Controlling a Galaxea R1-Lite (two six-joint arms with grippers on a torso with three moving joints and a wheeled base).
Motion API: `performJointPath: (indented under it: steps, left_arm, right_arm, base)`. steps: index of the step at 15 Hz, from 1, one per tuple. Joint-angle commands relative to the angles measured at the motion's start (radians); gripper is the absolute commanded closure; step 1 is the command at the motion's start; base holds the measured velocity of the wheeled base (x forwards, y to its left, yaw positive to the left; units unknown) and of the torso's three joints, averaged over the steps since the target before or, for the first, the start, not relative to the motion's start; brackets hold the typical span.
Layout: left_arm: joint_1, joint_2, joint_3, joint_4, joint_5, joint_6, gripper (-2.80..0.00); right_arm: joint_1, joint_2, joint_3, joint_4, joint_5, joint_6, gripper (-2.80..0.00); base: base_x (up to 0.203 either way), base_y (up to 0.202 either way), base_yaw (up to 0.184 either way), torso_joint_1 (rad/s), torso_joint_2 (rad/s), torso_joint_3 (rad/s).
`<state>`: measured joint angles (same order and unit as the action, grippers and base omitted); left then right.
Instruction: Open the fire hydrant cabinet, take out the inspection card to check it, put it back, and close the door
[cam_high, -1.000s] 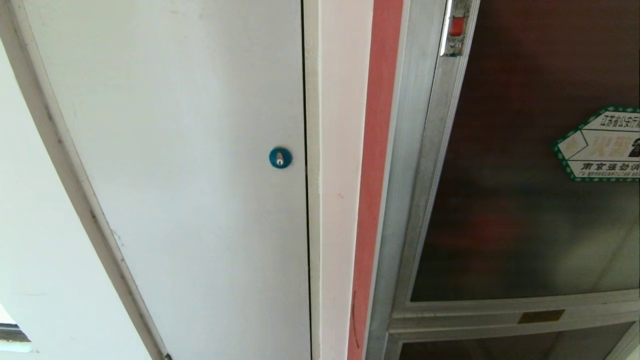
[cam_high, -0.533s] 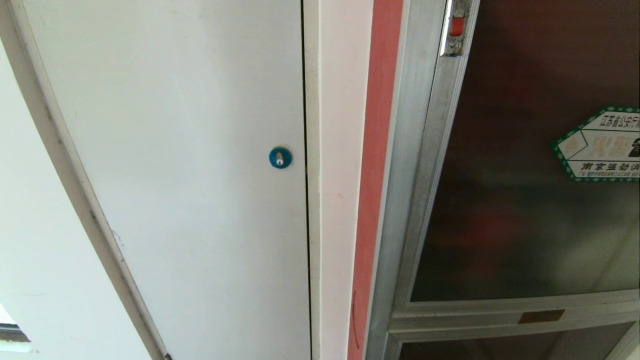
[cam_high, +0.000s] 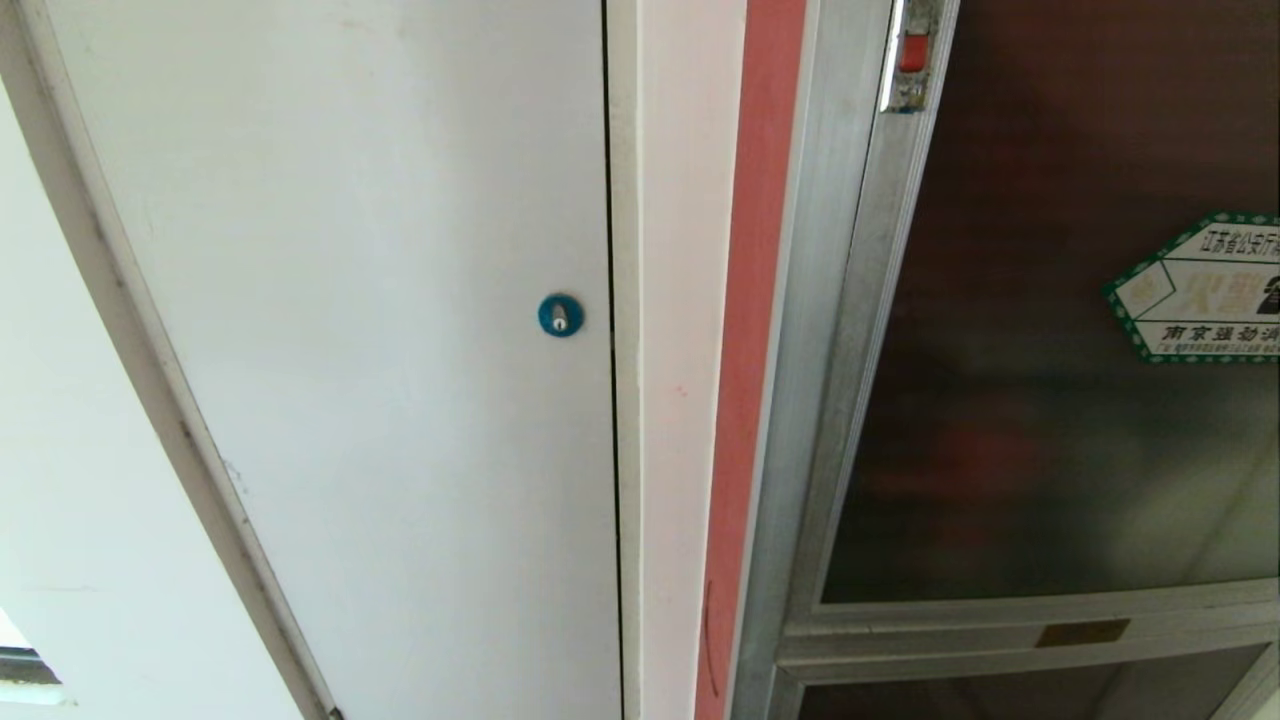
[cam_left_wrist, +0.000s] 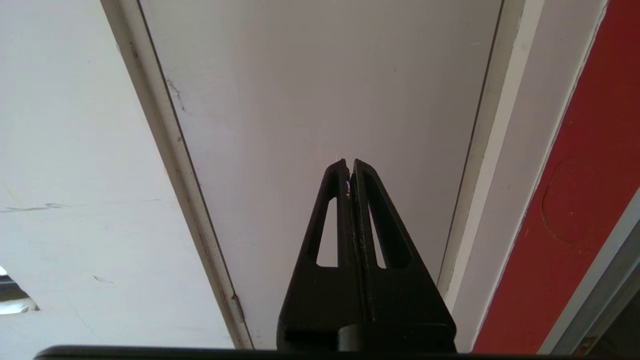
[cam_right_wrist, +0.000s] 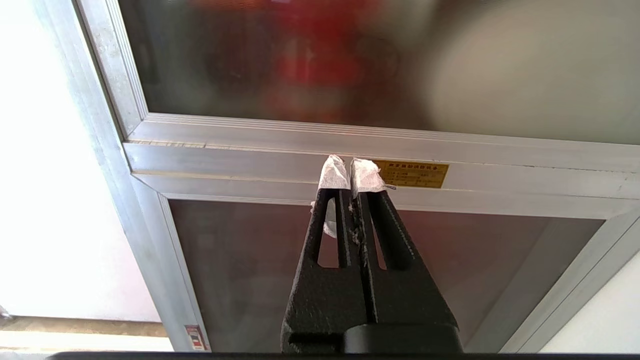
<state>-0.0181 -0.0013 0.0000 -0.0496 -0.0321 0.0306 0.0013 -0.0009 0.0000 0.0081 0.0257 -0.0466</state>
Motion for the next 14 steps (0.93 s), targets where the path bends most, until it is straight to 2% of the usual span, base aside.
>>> performJointPath:
  steps: [1,14]
  left_arm:
    - [0.000,0.000,0.023,-0.001,0.000,0.000,0.00]
    - [0.000,0.000,0.022,-0.001,0.000,0.000,0.00]
  right_arm:
    - [0.000,0.001,0.000,0.000,0.000,-0.005,0.00]
    - [0.000,0.001,0.000,0.000,0.000,0.002,0.00]
  base:
    - [0.000,0.000,0.000,0.000,0.00,0.000]
    - [0.000,0.000,0.000,0.000,0.00,0.000]
